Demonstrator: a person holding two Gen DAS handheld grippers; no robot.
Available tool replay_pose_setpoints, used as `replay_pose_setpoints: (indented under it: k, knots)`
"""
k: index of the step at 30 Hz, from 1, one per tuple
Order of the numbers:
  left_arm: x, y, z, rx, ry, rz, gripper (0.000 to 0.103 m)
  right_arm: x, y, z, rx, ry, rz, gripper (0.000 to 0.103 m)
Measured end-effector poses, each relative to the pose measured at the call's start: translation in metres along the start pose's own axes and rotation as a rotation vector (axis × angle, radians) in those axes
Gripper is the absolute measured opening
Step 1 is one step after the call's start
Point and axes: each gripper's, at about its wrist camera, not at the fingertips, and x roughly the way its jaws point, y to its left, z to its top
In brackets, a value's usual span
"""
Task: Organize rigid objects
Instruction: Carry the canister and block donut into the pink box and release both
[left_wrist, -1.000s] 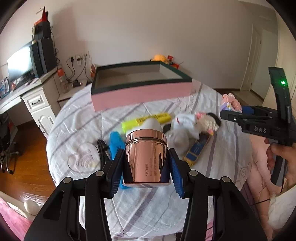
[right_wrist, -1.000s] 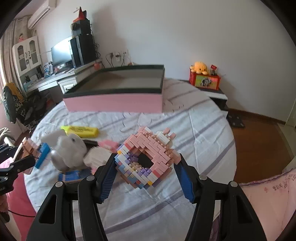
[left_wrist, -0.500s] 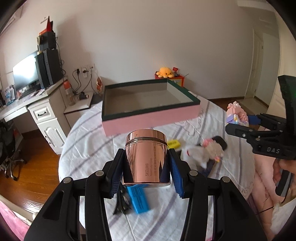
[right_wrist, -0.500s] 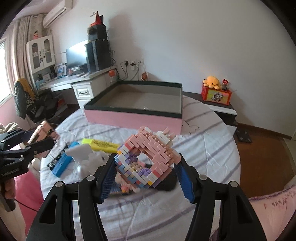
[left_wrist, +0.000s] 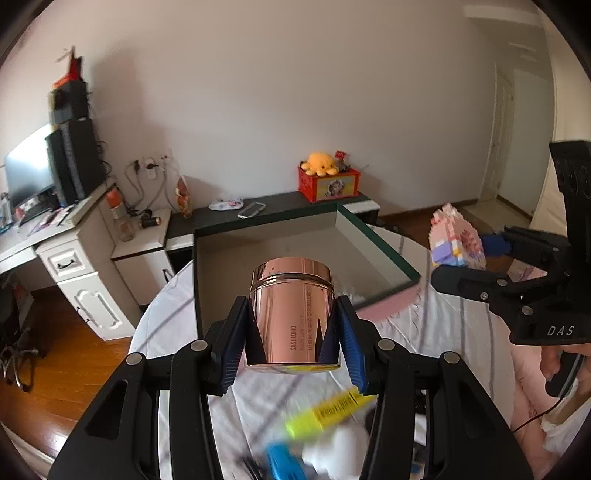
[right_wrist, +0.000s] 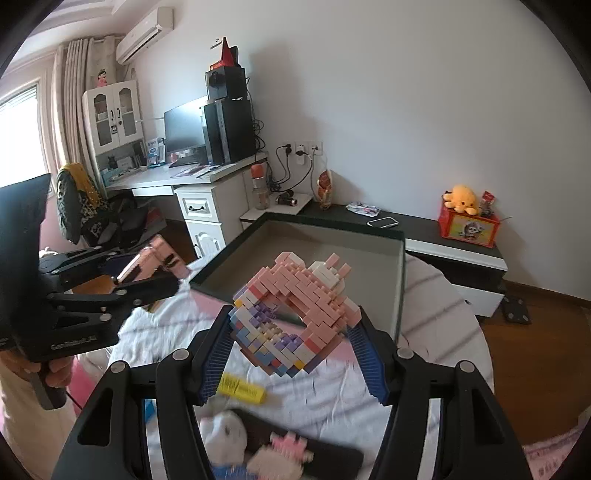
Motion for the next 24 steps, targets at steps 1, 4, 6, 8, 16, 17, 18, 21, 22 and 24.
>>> replay_pose_setpoints:
  k: [1, 4, 6, 8, 16, 17, 18, 21, 22, 24]
  knots:
    - [0.008, 0.004, 0.005, -0.001, 0.010, -0.005, 0.048, 0.006, -0.001, 0.005, -0.003, 0.002, -0.002, 0.063]
    - [0.038, 0.018, 0.023, -0.003, 0.052, -0.013, 0.048, 0.031, -0.008, 0.019, 0.002, 0.031, 0.010, 0.063]
    - [0.062, 0.029, 0.032, -0.009, 0.086, -0.007, 0.048, 0.057, -0.014, 0.028, -0.004, 0.070, -0.008, 0.063]
    - [0.085, 0.038, 0.040, -0.020, 0.120, 0.000, 0.048, 0.077, -0.019, 0.033, -0.004, 0.103, -0.015, 0.063]
    - [0.156, 0.054, 0.044, -0.035, 0.238, 0.034, 0.048, 0.152, -0.034, 0.037, 0.014, 0.252, -0.002, 0.063]
    - [0.162, 0.056, 0.042, -0.039, 0.254, 0.033, 0.048, 0.162, -0.035, 0.036, 0.022, 0.274, 0.009, 0.063]
    - [0.168, 0.059, 0.040, -0.042, 0.268, 0.037, 0.048, 0.170, -0.035, 0.035, 0.022, 0.293, 0.015, 0.063]
    - [0.180, 0.067, 0.035, -0.049, 0.299, 0.061, 0.048, 0.185, -0.036, 0.035, 0.016, 0.344, 0.015, 0.063]
    - [0.182, 0.069, 0.033, -0.056, 0.303, 0.061, 0.048, 0.190, -0.037, 0.034, 0.013, 0.362, 0.017, 0.063]
    - [0.186, 0.071, 0.030, -0.060, 0.314, 0.069, 0.048, 0.197, -0.037, 0.033, 0.008, 0.385, 0.017, 0.063]
